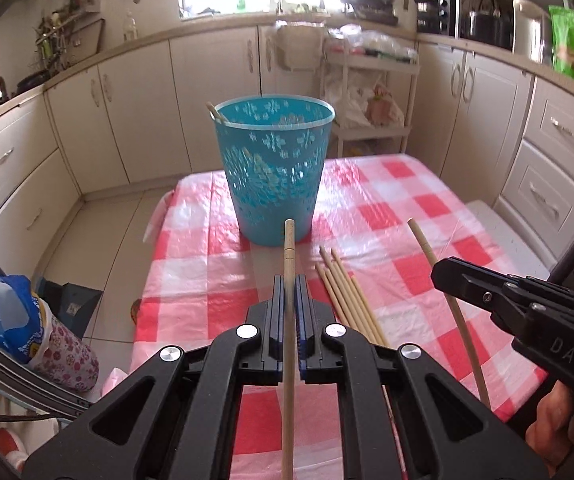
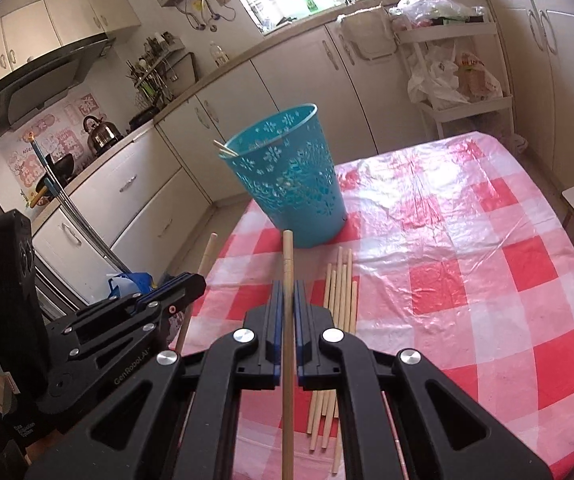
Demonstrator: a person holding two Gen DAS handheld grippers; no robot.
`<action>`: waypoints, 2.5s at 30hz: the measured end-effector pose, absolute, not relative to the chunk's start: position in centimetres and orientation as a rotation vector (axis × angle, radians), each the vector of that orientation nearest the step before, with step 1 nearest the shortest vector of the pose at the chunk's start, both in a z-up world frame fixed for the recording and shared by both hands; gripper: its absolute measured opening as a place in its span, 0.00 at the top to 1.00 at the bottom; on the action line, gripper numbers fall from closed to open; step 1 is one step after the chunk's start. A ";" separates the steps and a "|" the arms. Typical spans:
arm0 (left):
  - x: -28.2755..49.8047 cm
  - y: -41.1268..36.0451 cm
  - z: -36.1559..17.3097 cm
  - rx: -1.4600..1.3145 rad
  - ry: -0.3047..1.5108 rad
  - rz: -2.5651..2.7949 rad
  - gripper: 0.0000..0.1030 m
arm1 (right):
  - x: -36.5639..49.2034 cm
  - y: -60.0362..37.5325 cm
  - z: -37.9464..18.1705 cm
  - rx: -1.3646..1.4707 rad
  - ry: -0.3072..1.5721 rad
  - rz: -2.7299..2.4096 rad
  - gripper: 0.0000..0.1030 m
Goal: Organize utensils
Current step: 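Lower the chopstick into the teal cup with the right tool while the left tool lowers its own, then open both tools and move them back over the remaining chopsticks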
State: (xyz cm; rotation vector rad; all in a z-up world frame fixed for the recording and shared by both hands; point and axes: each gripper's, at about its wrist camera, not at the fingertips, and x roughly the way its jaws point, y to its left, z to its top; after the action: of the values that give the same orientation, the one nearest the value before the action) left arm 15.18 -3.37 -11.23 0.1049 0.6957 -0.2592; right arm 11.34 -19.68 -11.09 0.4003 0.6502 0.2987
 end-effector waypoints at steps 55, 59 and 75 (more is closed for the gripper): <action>36.3 -0.2 -7.0 -0.349 0.391 -0.200 0.92 | 31.9 -19.4 -4.0 0.374 0.345 0.148 0.94; 33.9 0.6 -6.4 -0.337 0.397 -0.185 0.76 | 29.3 -20.8 -4.6 0.401 0.366 0.134 0.91; 19.5 3.1 -7.7 -0.235 0.468 -0.112 0.38 | 14.6 -22.5 -11.5 0.421 0.569 0.068 0.76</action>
State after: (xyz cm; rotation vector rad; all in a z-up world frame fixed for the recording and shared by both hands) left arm 19.54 3.06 -7.73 -0.2352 0.4680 -0.1122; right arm 14.64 -22.51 -11.52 0.4206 0.5692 0.0683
